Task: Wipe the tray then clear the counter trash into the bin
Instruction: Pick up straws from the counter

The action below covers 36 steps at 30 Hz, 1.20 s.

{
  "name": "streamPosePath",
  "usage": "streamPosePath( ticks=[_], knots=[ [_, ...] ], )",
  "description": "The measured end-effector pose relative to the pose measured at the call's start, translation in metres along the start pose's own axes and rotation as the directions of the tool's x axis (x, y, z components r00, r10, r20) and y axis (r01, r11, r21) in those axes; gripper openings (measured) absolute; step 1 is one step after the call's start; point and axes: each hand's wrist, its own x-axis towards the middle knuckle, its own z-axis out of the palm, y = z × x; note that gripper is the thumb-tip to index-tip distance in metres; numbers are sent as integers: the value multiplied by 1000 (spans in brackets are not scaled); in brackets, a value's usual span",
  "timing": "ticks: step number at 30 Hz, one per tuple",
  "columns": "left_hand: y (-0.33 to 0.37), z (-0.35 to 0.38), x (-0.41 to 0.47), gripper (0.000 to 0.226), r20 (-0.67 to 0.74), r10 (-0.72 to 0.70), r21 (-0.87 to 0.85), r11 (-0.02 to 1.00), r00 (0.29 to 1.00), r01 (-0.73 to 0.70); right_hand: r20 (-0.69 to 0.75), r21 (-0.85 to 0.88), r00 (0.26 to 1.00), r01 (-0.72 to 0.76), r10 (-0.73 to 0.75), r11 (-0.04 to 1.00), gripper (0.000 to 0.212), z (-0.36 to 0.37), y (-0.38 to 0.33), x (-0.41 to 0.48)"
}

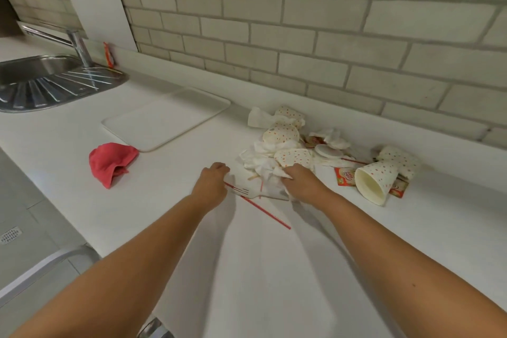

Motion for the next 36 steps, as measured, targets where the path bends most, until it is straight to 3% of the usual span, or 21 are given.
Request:
streamPosePath(
  ticks=[4, 6, 12, 17, 20, 22, 25, 27, 28, 31, 34, 36],
  knots=[
    [-5, 1, 9, 30, 99, 19, 113, 993, 995, -30, 62, -101, 996, 63, -57, 993, 15, 11, 6, 2],
    [-3, -5, 8, 21, 169, 35, 107, 993, 985, -54, 95, -127, 992, 93, -81, 988, 26, 19, 8, 4],
    [-5, -21, -10, 24, 442, 24, 194, 974, 897, -122, 170, -320, 985, 80, -26, 944, 33, 26, 6, 8],
    [-7, -12, -30, 19, 380, 83, 203, 964, 921, -170, 280, -289, 959, 119, -35, 950, 38, 17, -2, 4],
    [-9, -14, -34, 30, 289, 89, 119, 985, 953, -128, 230, -191, 971, 118, -73, 975, 36, -5, -7, 2],
    [-8, -13, -36, 27, 189, 70, 34, 996, 980, -78, 186, -177, 981, 95, -62, 980, 13, -19, 2, 5],
    [2, -7, -38, 24, 91, 71, -123, 991, 993, -60, 108, -187, 994, -3, 24, 982, 20, -28, 18, 8],
    [16, -2, -42, 34, 112, 129, -193, 975, 985, -106, 88, -216, 994, -51, 71, 975, 22, -26, 27, 8],
    [23, 1, -43, 35, 135, 169, -203, 969, 976, -140, 95, -249, 992, -61, 87, 967, 12, -23, 31, 7],
    [34, 11, -43, 31, 255, 249, -175, 962, 934, -208, 77, -279, 987, -115, 142, 953, 60, -15, 42, 3],
    [35, 9, -42, 8, 321, 245, -140, 968, 915, -210, 27, -288, 989, -131, 144, 949, 63, -10, 42, 5],
    [36, 5, -44, 8, 383, 232, -88, 973, 894, -215, 14, -300, 991, -126, 136, 946, 64, -9, 41, 6]
  ],
)
